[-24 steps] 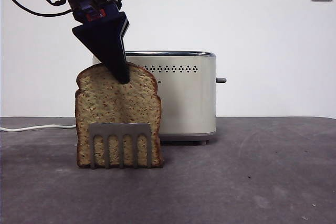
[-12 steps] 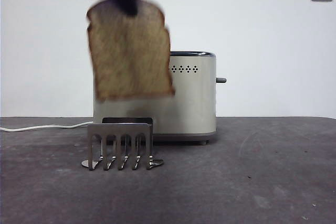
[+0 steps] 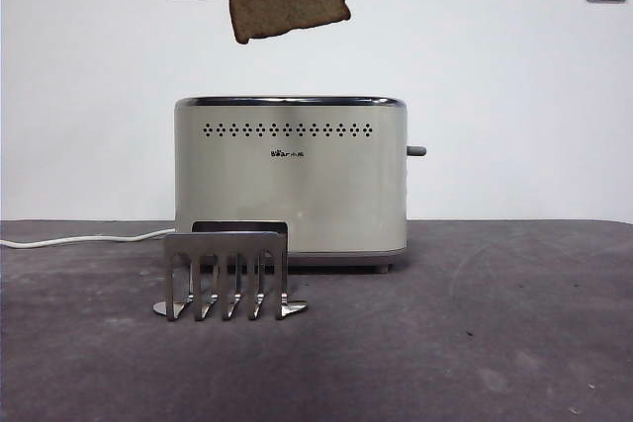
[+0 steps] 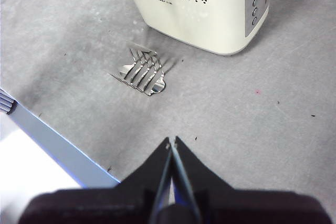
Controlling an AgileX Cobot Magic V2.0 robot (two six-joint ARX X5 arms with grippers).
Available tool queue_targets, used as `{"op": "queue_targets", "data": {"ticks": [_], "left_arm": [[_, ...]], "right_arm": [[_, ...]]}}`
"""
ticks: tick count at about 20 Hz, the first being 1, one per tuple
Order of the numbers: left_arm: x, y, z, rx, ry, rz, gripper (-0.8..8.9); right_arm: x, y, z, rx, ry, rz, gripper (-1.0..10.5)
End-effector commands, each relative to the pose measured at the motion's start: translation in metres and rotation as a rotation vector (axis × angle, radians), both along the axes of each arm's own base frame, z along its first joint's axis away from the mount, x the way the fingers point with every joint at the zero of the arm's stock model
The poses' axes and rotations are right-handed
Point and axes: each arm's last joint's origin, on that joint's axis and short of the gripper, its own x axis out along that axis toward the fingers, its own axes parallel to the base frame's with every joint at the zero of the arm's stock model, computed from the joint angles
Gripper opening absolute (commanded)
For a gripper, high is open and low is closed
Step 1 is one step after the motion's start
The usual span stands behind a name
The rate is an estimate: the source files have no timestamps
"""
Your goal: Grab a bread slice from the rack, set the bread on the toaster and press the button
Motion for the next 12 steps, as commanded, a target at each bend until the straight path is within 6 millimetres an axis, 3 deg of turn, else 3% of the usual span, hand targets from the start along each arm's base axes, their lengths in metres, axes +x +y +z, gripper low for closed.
{"op": "queue_targets", "data": {"ticks": [1,12], "left_arm": [[0.010,-0.003,-0.005,0.031,-0.022,-0.008,-0.09],[0.048,-0.010,-0.038,0.117,0.035,-0.031,-0.09]], "right_arm": [[0.002,0.001,0.000,-0.005,-0.001,0.008,-0.1],[0.006,0.001,-0.002,-0.007,0.014,0.008,-0.1]]}}
